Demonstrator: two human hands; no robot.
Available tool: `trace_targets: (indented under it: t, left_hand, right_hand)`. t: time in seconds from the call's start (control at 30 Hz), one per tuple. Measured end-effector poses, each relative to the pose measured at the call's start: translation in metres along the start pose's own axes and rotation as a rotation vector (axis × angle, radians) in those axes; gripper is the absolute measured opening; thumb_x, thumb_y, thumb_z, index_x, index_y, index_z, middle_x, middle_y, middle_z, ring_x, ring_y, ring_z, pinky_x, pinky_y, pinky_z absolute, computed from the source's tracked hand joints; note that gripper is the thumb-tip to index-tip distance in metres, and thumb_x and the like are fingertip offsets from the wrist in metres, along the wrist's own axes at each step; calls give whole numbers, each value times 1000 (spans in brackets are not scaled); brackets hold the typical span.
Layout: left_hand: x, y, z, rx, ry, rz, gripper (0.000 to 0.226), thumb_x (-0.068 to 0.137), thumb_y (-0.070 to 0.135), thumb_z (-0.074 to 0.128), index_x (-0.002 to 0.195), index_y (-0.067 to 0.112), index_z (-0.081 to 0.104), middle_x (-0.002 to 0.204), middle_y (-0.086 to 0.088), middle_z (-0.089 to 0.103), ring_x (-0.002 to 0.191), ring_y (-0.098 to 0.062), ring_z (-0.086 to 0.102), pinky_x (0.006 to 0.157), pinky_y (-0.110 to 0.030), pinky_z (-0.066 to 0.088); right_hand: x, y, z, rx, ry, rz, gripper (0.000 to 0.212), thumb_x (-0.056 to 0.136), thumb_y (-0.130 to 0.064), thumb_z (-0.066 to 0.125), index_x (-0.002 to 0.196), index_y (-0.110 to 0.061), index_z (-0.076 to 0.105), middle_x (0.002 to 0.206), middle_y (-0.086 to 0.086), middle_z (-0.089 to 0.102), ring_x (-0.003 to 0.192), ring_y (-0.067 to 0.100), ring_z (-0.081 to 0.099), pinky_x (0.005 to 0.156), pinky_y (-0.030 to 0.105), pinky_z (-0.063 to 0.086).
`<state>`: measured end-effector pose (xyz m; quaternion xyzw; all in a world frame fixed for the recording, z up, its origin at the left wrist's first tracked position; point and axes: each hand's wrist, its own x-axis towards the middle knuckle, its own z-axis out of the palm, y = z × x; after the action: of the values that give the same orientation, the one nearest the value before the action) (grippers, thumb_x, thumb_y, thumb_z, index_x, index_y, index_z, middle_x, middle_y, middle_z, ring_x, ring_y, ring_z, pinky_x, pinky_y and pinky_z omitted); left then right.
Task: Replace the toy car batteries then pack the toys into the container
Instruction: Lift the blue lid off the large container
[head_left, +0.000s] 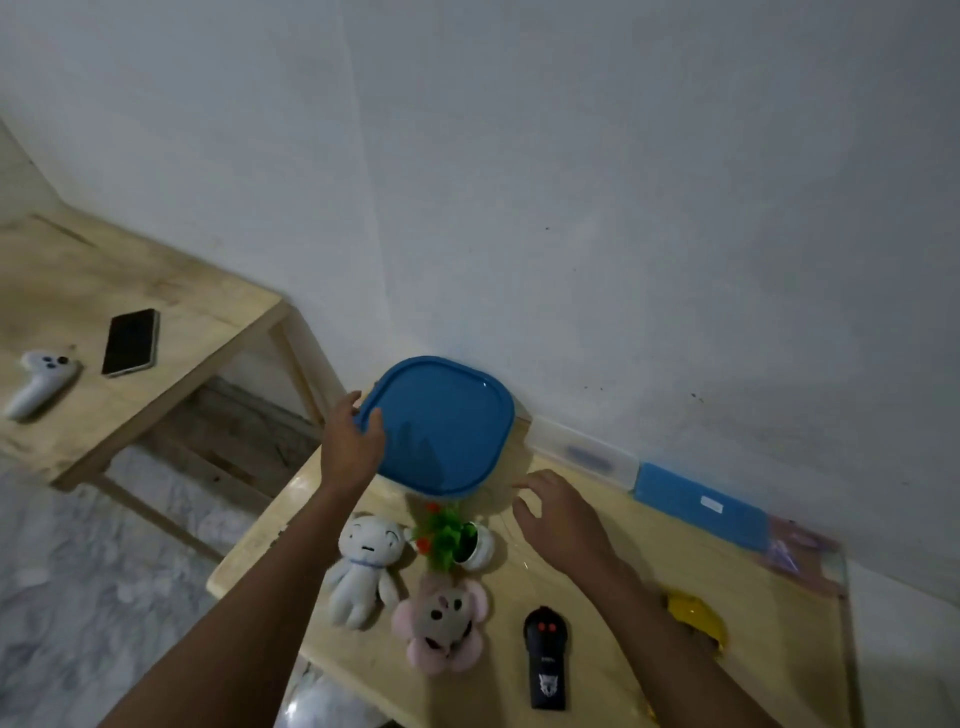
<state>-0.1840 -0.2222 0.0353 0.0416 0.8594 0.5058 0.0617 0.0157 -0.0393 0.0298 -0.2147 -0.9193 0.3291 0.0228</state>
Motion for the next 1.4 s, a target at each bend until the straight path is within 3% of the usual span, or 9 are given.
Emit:
trace_targets:
  t: [0.17, 0.27, 0.37, 0.53, 0.7, 0.9, 1.1, 1.27, 1.4]
  left_hand:
    - [35, -34, -14, 40, -157, -163, 58, 102, 30, 45, 152, 6, 28, 154, -15, 35, 141, -32, 35, 112, -45, 36]
    - [56, -51, -16, 17, -274, -217, 53, 103, 31, 41, 150, 9, 32, 146, -16, 46, 131, -32, 47, 105, -45, 45]
    - [71, -58, -16, -12, -348, -174, 43, 104, 27, 41, 143, 11, 44, 135, -10, 55, 120, -25, 54, 89, -32, 48]
    - [80, -64, -17, -47, -335, -113, 40, 102, 25, 48, 139, 11, 52, 125, -10, 63, 102, -18, 58, 80, -27, 50]
    - [82, -75, -15, -81, -332, -114, 43, 101, 30, 49, 141, 14, 50, 121, -11, 65, 104, -22, 63, 75, -29, 57]
    - [83, -73, -15, -108, -353, -166, 45, 101, 30, 50, 144, 16, 47, 123, -13, 64, 107, -25, 63, 84, -39, 58]
    - [87, -74, -16, -221, -374, -249, 41, 100, 34, 49, 137, 17, 54, 125, -11, 61, 103, -22, 62, 85, -42, 58]
    - [90, -70, -20, -455, -400, -451, 47, 103, 50, 26, 120, 20, 58, 113, -10, 66, 105, -29, 64, 90, -44, 54]
    - [88, -74, -15, -368, -340, -363, 35, 102, 32, 47, 126, 12, 63, 118, -10, 66, 103, -25, 63, 86, -40, 56]
  right_hand:
    - [43, -49, 25, -220, -76, -143, 43, 92, -31, 56, 135, -25, 54, 141, -3, 46, 128, 15, 46, 99, 31, 44]
    - [69, -65, 43, -412, -243, -138, 61, 90, -39, 60, 146, -27, 40, 158, 3, 25, 146, 22, 22, 116, 40, 25]
    - [90, -75, 54, -570, -419, -100, 75, 89, -46, 62, 152, -30, 26, 163, 5, 8, 150, 24, 6, 121, 48, 7]
    - [103, -86, 57, -624, -476, -92, 81, 85, -50, 67, 152, -29, 27, 162, 9, 14, 148, 27, 16, 116, 42, 26]
    - [105, -94, 49, -676, -519, -139, 81, 85, -48, 68, 152, -25, 29, 160, 13, 19, 145, 31, 25, 112, 40, 30]
    - [108, -101, 44, -716, -597, -134, 85, 81, -35, 72, 152, -22, 27, 159, 14, 19, 139, 34, 33, 105, 41, 38]
    - [105, -114, 36, -684, -550, -125, 82, 77, -35, 75, 146, -20, 33, 147, 11, 38, 122, 30, 48, 95, 41, 47]
    - [95, -123, 25, -597, -300, -190, 50, 83, -31, 62, 129, -24, 46, 118, 1, 58, 85, 17, 52, 68, 32, 41]
    - [89, -114, 27, -487, -27, -233, 46, 91, -24, 50, 137, -26, 49, 138, -1, 57, 124, 19, 54, 88, 37, 49]
